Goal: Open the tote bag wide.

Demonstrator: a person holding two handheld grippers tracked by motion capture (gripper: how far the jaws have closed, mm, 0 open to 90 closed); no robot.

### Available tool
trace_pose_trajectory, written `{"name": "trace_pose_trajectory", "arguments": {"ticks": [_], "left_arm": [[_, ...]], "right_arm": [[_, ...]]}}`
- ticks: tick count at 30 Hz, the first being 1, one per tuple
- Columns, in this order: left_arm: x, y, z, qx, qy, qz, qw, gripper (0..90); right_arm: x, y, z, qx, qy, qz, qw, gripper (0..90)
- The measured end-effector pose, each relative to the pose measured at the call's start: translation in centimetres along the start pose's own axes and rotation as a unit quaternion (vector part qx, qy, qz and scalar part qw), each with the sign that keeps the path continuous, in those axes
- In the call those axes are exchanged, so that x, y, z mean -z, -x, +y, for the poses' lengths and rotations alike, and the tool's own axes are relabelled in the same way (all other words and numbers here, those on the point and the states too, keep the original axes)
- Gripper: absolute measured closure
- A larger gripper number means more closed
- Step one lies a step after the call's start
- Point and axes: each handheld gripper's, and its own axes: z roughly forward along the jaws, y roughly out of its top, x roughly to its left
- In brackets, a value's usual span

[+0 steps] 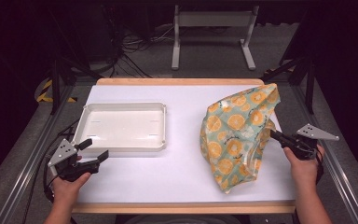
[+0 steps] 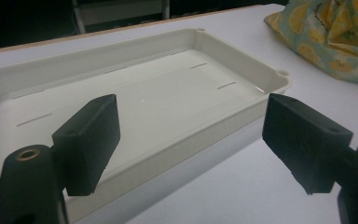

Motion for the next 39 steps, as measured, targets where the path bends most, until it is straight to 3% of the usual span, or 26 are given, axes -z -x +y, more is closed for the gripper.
{"name": "trace_pose_trajectory", "arguments": {"ticks": [9, 18, 23, 39], "left_arm": [[-0.1, 0.0, 0.0, 0.001, -0.003, -0.001, 1.0, 19.7], [-0.4, 0.0, -0.1, 0.001, -0.01, -0.001, 0.9999, 20.1], [-0.7, 0.1, -0.2, -0.001, -0.017, 0.0, 0.9999, 20.2], [-1.1, 0.1, -0.2, -0.003, -0.024, 0.007, 0.9997, 20.4]], "right_arm": [[1.3, -0.7, 0.5, 0.012, 0.005, -0.007, 0.9999, 89.6], [4.3, -1.8, 2.3, 0.027, 0.033, -0.023, 0.9988, 89.6], [5.0, -2.1, 3.0, 0.033, 0.044, -0.022, 0.9983, 89.6], [7.3, -4.4, 6.7, 0.077, 0.094, -0.01, 0.9925, 89.4]]}}
